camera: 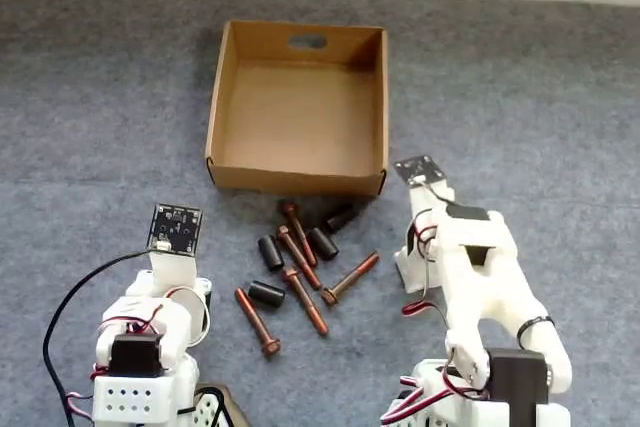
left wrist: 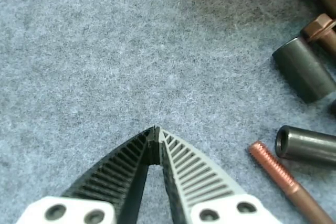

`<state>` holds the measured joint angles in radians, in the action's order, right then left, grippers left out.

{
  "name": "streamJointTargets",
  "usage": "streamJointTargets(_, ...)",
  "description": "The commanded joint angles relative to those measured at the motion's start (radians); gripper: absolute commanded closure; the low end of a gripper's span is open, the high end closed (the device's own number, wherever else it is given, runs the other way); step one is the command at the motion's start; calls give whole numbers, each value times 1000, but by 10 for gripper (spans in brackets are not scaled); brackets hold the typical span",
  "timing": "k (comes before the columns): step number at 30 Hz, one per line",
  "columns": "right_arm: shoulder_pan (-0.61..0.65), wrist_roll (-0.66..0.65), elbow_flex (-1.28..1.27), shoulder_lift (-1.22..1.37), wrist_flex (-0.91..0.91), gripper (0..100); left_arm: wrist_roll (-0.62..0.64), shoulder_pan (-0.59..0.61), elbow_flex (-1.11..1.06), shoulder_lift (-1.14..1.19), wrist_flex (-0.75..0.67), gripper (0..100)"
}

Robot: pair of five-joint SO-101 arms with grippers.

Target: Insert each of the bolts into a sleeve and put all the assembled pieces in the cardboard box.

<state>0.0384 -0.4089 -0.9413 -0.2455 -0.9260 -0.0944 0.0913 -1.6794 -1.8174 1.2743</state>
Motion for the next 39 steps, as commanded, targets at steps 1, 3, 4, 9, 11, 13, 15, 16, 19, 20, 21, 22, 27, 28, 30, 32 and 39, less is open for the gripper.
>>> streamJointTargets(1, -8, -80, 67, 2, 38, 822, 5, -13, -18, 7, -11, 989)
streamJointTargets(3, -8, -112, 64, 2, 38, 823, 5, -13, -18, 7, -11, 989)
streamJointTargets(4, -8, -123, 61, 2, 38, 830, 5, -13, -18, 7, -11, 989)
streamJointTargets(9, -8, -126, 58, 4, 38, 991, 5, -13, -18, 7, -11, 989)
streamJointTargets(11, -8, -124, 56, -5, 38, 988, 5, -13, -18, 7, -11, 989)
streamJointTargets(13, -15, -124, 58, -18, 31, 994, 5, -13, -18, 7, -11, 989)
streamJointTargets(15, -19, -124, 51, -74, 19, 994, 5, -13, -18, 7, -11, 989)
streamJointTargets(16, -28, -121, 39, -127, -1, 994, 5, -13, -18, 7, -11, 989)
streamJointTargets(19, -33, -54, -8, -329, -36, 994, 5, -13, -18, 7, -11, 989)
streamJointTargets(20, -31, -28, -42, -407, -38, 994, 5, -13, -18, 7, -11, 989)
streamJointTargets(21, -30, -5, -77, -484, -33, 994, 5, -13, -18, 7, -11, 989)
streamJointTargets(22, -28, 15, -120, -562, -22, 994, 5, -13, -18, 7, -11, 989)
streamJointTargets(27, -30, 81, -335, -898, 82, 994, 5, -13, -18, 7, -11, 989)
streamJointTargets(28, -30, 100, -383, -957, 110, 994, 5, -13, -18, 7, -11, 989)
streamJointTargets(30, -30, 137, -464, -1061, 159, 994, 5, -13, -18, 7, -11, 989)
streamJointTargets(32, -30, 170, -535, -1155, 170, 994, 5, -13, -18, 7, -11, 989)
streamJointTargets(39, -35, 218, -751, -1428, 165, 993, 5, -13, -18, 7, -11, 989)
